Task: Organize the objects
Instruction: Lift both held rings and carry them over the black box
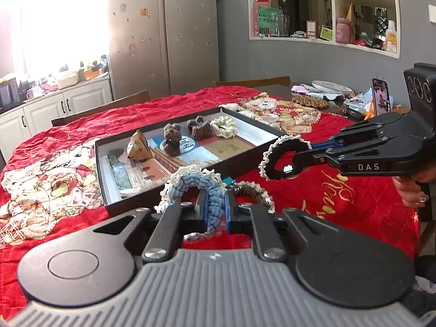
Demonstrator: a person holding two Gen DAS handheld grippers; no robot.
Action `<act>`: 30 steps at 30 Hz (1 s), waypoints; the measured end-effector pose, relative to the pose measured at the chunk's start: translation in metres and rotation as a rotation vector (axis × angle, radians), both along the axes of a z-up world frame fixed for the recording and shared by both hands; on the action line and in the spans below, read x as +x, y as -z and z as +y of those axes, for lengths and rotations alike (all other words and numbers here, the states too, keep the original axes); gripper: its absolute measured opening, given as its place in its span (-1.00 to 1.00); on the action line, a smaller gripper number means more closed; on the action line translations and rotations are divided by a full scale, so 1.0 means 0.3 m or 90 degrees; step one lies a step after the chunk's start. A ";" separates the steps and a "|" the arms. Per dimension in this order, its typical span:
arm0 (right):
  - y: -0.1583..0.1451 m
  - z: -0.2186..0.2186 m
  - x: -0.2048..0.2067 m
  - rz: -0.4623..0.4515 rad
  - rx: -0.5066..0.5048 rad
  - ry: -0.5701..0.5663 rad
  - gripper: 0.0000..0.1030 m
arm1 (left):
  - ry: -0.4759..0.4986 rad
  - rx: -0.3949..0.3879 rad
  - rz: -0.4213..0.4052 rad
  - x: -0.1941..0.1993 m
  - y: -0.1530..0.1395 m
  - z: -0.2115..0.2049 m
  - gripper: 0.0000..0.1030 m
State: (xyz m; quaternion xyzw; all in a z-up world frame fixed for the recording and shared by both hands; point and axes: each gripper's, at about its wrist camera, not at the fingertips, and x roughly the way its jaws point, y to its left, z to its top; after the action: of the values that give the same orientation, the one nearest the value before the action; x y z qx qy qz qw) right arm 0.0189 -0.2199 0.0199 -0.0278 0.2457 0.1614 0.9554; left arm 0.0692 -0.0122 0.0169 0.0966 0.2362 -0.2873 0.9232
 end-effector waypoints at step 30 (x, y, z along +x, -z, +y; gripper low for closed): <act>-0.215 -0.025 0.141 -0.084 0.019 0.051 -0.81 | -0.066 -0.057 -0.078 0.103 -0.186 0.053 -0.73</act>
State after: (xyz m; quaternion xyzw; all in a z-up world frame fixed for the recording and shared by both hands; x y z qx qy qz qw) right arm 0.0611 -0.2273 0.0842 -0.0148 0.1804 0.1248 0.9755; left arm 0.1001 0.0038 0.0728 0.0603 0.1709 -0.2429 0.9530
